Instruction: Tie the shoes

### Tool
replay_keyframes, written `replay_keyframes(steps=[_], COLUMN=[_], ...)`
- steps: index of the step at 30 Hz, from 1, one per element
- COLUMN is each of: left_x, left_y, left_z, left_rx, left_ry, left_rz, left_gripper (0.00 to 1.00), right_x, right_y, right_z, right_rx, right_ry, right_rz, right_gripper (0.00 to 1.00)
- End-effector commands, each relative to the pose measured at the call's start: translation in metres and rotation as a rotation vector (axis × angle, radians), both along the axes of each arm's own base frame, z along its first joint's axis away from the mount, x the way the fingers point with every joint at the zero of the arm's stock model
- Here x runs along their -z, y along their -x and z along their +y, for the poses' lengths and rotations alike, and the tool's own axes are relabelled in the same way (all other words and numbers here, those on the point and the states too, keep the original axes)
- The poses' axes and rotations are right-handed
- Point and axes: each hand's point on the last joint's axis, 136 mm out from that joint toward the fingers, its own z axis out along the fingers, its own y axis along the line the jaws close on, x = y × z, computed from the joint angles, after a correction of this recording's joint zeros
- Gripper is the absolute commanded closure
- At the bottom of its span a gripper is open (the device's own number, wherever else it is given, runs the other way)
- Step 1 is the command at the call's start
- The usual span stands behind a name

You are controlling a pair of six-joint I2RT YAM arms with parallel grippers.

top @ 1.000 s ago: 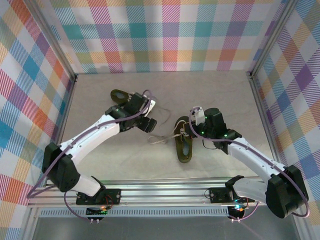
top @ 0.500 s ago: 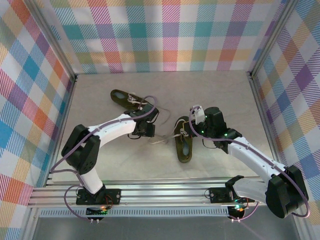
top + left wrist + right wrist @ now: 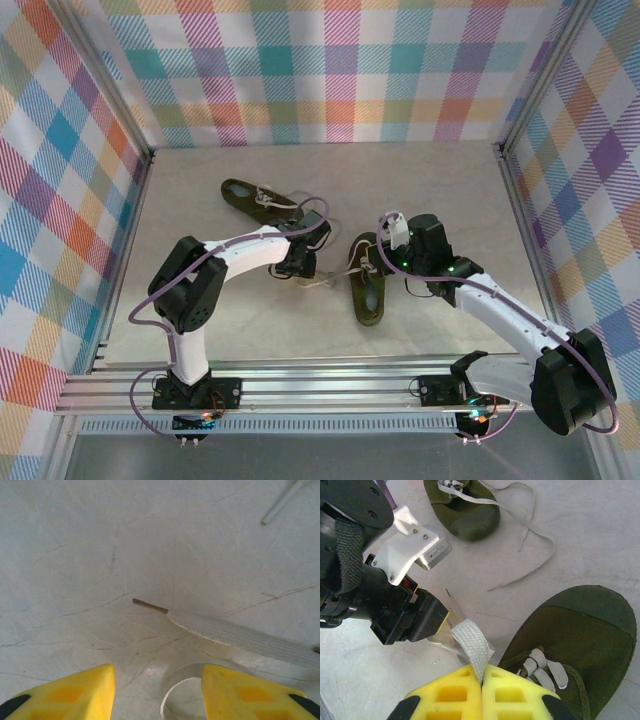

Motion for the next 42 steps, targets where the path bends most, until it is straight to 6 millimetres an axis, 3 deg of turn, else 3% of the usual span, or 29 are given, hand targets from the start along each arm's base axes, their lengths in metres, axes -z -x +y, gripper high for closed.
replay_keyframes(steps=[1, 6, 12, 16, 20, 27, 32, 42], left_x=[0.006, 0.016, 0.014, -0.018, -0.063, -0.113, -0.150, -0.202], left_y=[0.008, 0.012, 0.013, 0.008, 0.006, 0.004, -0.015, -0.063], left_z=[-0.005, 0.001, 0.002, 0.016, 0.039, 0.055, 0.032, -0.058], left_rx=[0.037, 0.040, 0.034, -0.001, -0.067, -0.133, -0.091, 0.172], left_ry=[-0.022, -0.070, -0.061, -0.084, -0.111, -0.080, 0.044, 0.259], left_rz=[0.028, 0.040, 0.030, -0.064, -0.190, -0.327, -0.433, -0.509], left_gripper=[0.52, 0.60, 0.85, 0.99, 1.00, 1.00, 1.00, 1.00], right_x=[-0.007, -0.008, -0.009, -0.010, -0.014, -0.036, -0.040, -0.040], right_y=[-0.002, -0.002, -0.001, -0.002, -0.007, -0.019, -0.012, 0.007], right_z=[0.004, 0.005, 0.003, 0.002, -0.001, -0.018, -0.003, 0.017], right_rx=[-0.018, -0.019, -0.010, 0.001, 0.033, 0.179, 0.066, -0.115], right_ry=[0.004, 0.003, 0.000, 0.001, -0.002, -0.026, -0.026, -0.063], right_rz=[-0.020, -0.021, -0.025, -0.025, -0.031, -0.080, -0.066, -0.081], right_gripper=[1.00, 1.00, 1.00, 1.00, 1.00, 1.00, 1.00, 1.00])
